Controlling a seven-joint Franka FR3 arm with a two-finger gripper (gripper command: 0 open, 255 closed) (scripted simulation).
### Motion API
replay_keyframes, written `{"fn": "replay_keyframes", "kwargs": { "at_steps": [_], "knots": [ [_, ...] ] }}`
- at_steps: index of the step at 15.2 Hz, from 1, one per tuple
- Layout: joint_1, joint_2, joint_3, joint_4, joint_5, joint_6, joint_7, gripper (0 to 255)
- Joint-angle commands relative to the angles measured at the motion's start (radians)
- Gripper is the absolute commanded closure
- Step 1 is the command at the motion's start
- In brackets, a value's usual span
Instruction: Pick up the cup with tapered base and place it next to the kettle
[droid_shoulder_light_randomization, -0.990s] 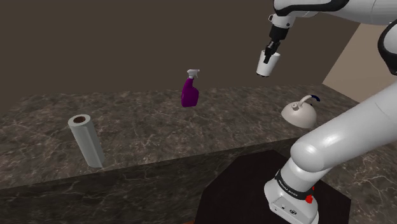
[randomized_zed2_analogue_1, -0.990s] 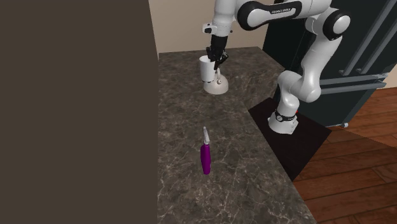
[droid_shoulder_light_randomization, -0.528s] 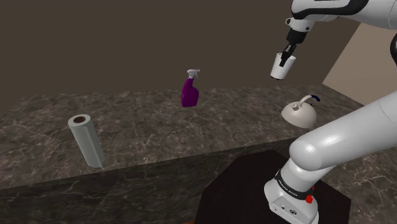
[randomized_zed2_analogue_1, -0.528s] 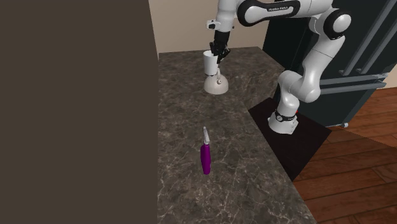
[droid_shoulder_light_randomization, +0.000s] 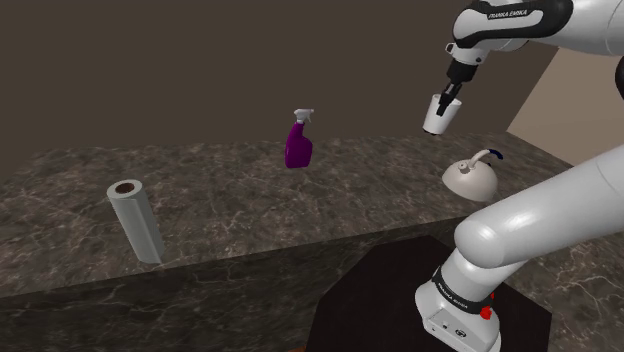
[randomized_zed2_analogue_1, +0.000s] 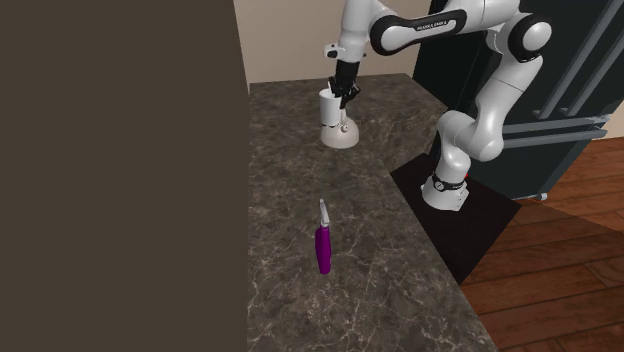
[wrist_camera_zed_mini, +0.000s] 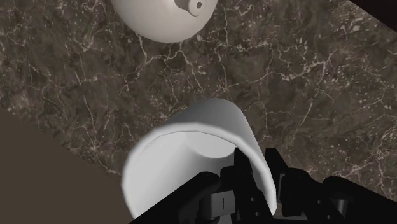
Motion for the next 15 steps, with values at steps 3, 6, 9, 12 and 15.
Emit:
{"fn": "replay_keyframes", "kwargs": {
  "at_steps": [3, 6, 9, 12, 15],
  "knots": [
    [-0.004, -0.007, -0.004, -0.059, -0.007, 0.053, 0.005, 255],
    [-0.006, -0.005, -0.01, -0.097, -0.01, 0.094, 0.006, 255],
    [-0.007, 0.0, -0.015, -0.134, -0.013, 0.135, 0.008, 255],
    [-0.008, 0.006, -0.021, -0.169, -0.015, 0.176, 0.008, 255],
    [-0.009, 0.015, -0.028, -0.202, -0.017, 0.218, 0.009, 255]
  ]
}}
